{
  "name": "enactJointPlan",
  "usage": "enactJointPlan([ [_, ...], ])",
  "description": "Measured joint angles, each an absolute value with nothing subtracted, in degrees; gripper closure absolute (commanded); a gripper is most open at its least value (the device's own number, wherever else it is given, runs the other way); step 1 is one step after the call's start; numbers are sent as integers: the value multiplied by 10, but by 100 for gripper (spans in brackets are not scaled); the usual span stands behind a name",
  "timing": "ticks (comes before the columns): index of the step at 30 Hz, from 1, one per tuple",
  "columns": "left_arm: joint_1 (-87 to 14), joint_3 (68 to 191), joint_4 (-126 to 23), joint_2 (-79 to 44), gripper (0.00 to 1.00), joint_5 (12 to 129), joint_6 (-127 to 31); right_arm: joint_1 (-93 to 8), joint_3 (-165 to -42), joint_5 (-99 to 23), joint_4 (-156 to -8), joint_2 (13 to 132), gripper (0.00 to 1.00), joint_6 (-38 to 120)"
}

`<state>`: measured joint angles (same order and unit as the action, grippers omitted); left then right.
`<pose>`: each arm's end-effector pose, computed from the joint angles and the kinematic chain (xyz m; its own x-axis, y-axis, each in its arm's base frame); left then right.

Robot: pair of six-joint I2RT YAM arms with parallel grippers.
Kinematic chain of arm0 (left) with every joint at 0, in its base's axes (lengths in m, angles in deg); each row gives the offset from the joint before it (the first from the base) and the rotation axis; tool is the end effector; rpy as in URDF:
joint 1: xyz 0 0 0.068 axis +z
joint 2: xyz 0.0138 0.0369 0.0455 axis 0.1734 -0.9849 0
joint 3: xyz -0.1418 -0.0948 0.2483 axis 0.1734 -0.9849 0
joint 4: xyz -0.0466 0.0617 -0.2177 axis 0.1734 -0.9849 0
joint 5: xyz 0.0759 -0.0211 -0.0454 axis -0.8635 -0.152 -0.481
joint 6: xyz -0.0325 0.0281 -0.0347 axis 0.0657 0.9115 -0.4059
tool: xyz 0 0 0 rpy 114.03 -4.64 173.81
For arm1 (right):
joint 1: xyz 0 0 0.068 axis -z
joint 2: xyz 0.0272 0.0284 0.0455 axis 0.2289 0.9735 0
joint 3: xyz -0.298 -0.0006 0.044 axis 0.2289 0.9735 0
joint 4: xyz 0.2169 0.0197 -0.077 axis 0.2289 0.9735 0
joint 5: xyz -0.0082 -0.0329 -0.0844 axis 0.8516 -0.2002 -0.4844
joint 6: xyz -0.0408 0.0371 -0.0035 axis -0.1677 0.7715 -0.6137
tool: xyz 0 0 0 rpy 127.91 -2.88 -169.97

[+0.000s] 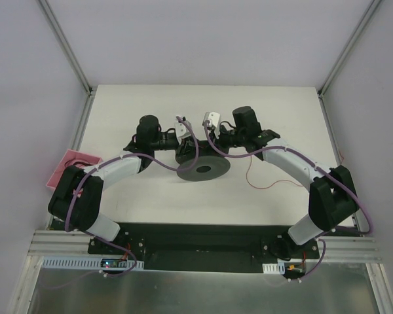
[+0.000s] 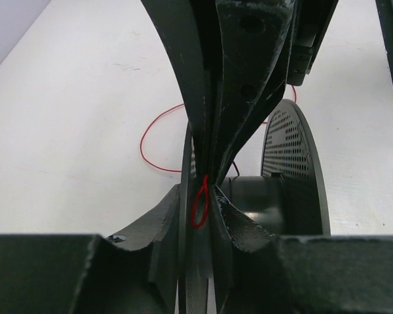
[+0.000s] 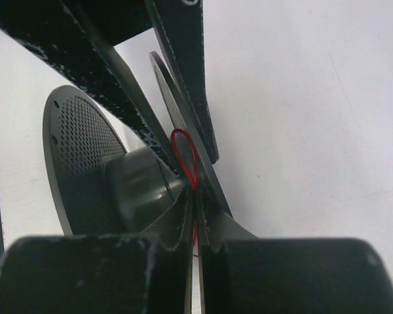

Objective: Wrap the cables

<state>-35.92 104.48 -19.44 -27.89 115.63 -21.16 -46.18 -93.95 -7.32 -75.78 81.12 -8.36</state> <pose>0.2549 -0.1573 0.3144 0.2030 0.0812 -0.9758 0.9612 0.1737 0.2144 0.2616 0.1972 0.3252 0.2793 -0.4531 -0.8466 -0.9313 0.0867 -0.3537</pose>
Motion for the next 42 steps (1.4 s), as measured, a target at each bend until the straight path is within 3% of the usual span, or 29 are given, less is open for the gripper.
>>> enactJointPlan([
  [5, -360, 1045, -201, -282, 100, 1152, -193, -462, -940, -75, -758, 812, 99, -80],
  [11, -362, 1058, -233, -282, 100, 1151, -157, -462, -941, -75, -755, 812, 99, -77],
  [13, -362, 1070, -261, -282, 100, 1159, -129, -462, -941, -75, -755, 812, 91, -76],
  [19, -350, 1098, -324, -282, 100, 1181, -80, -466, -941, -77, -751, 812, 82, -75],
  [21, -346, 1104, -334, -282, 100, 1186, -73, -464, -941, -81, -745, 812, 83, -77],
  [24, -341, 1105, -337, -282, 100, 1194, -68, -459, -934, -89, -743, 811, 99, -81],
  [42, -335, 1108, -334, -289, 100, 1207, -64, -439, -906, -91, -770, 795, 99, -87],
])
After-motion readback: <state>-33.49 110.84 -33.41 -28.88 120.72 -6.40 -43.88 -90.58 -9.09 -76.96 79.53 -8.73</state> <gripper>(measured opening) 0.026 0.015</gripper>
